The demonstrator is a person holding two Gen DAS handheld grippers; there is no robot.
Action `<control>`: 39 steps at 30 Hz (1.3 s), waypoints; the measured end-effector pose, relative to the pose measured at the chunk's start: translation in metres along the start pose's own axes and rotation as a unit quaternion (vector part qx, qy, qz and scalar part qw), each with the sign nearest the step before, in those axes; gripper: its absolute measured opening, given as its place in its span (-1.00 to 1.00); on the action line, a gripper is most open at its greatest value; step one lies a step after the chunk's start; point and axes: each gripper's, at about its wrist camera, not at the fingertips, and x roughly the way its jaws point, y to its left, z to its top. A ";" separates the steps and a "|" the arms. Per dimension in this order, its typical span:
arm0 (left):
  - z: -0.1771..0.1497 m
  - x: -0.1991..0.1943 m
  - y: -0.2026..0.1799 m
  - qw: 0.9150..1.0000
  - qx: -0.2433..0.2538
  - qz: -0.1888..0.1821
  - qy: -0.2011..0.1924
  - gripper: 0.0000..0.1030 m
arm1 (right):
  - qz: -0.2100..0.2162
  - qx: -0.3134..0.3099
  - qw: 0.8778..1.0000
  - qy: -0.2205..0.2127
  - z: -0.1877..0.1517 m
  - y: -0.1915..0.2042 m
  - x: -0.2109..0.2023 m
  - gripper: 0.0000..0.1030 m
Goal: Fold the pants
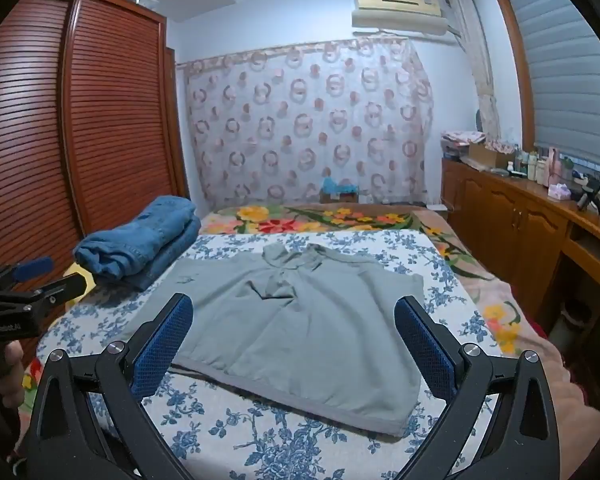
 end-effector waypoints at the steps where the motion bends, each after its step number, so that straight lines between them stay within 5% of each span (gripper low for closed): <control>1: 0.000 0.000 -0.002 1.000 -0.001 -0.001 -0.001 1.00 | -0.003 -0.006 1.000 -0.006 0.000 0.001 -0.001 1.00; 6: -0.004 0.002 -0.030 1.000 0.003 0.003 -0.002 1.00 | -0.003 -0.005 1.000 -0.003 0.000 0.002 -0.001 0.99; 8: -0.002 -0.001 0.002 1.000 -0.020 -0.011 -0.002 1.00 | -0.004 -0.004 1.000 -0.004 0.000 0.002 -0.001 0.99; 39: -0.002 0.000 0.006 1.000 -0.024 -0.013 -0.001 1.00 | -0.006 -0.006 1.000 -0.002 0.000 0.000 -0.001 0.99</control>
